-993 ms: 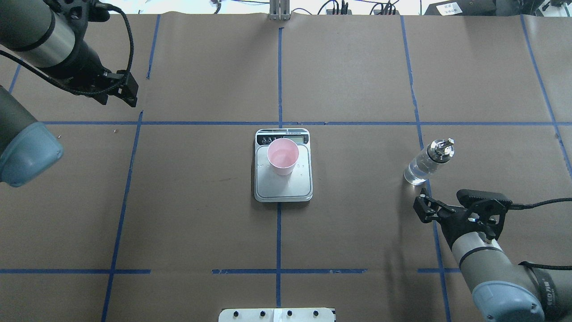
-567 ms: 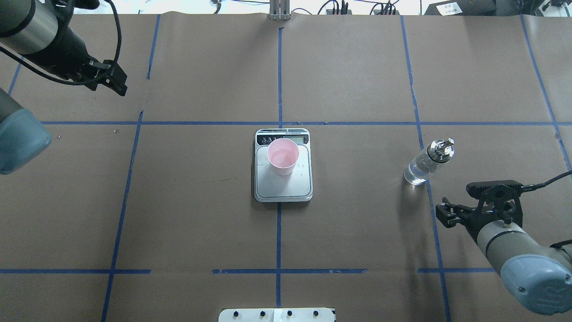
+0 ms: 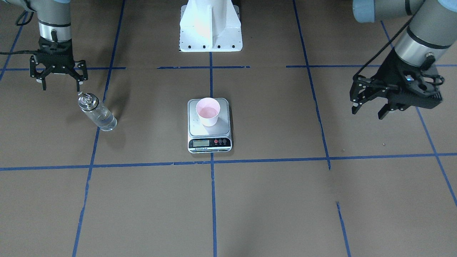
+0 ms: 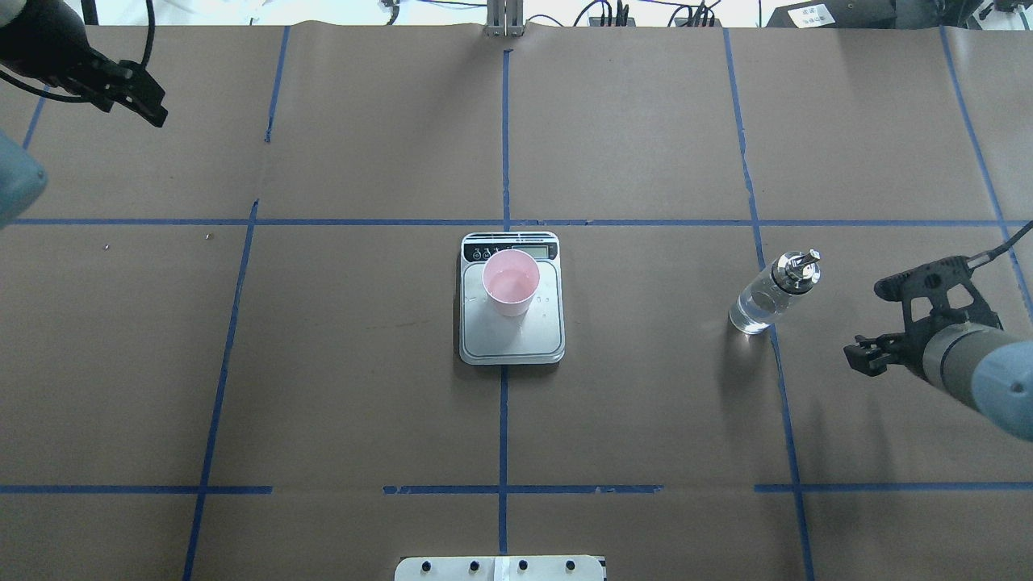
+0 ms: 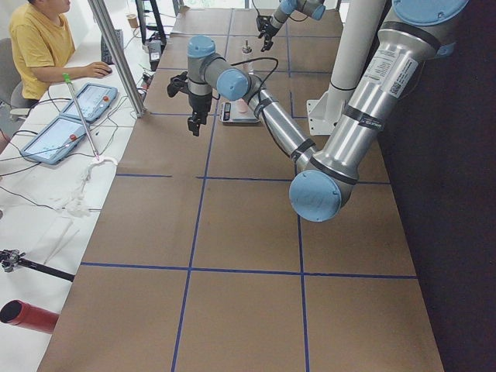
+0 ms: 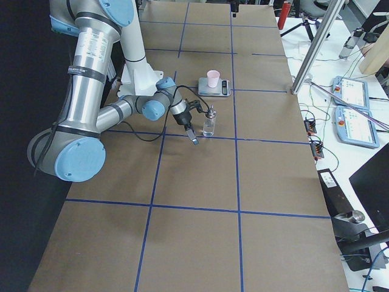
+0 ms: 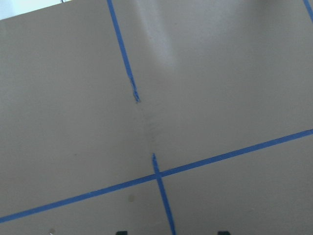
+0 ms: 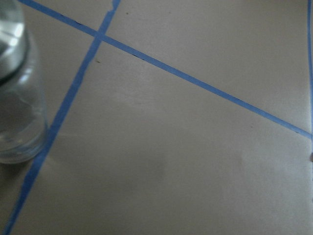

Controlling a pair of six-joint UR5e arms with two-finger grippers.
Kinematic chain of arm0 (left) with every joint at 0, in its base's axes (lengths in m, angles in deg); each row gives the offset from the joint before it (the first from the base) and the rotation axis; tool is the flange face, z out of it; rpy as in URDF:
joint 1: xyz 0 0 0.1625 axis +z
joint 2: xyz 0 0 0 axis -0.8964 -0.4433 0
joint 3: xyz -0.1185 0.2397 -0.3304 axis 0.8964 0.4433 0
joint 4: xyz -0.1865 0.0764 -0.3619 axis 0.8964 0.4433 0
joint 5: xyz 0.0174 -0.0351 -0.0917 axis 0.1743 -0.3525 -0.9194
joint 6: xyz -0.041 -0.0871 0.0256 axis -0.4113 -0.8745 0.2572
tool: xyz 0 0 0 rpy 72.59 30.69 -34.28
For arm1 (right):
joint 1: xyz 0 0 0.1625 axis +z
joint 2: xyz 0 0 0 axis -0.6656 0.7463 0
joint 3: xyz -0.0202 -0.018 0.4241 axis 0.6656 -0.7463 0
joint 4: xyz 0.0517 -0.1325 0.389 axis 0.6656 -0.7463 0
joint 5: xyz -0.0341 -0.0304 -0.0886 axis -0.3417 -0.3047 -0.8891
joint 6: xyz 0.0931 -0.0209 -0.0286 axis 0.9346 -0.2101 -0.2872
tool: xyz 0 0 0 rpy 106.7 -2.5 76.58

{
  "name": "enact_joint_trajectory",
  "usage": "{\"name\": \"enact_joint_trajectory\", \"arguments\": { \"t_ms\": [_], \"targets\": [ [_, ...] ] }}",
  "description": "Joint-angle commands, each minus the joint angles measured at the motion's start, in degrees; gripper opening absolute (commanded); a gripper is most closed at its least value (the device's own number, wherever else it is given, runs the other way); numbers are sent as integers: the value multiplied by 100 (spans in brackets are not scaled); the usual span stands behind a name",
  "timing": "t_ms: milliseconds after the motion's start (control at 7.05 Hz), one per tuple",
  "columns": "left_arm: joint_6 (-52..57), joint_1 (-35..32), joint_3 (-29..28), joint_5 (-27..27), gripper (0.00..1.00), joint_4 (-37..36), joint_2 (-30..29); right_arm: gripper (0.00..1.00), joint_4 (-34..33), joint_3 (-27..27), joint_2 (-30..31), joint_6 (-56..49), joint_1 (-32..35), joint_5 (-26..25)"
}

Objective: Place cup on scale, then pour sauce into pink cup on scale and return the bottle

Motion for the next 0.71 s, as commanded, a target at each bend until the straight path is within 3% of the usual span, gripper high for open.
{"name": "enact_joint_trajectory", "arguments": {
  "t_ms": [0,142,567],
  "targets": [
    [1207,-783,-300,-540,70,1,245,100,56,-750,-496,-1733,1781,1543],
    [1622,-1161,-283,-856,100,-7,543,100,65,-1251,-848,-2638,2774,2612],
    [1661,-1586,-247,-1035,100,63,1255,100,22,-1940,-1255,-3051,3932,4095]
  ]
}}
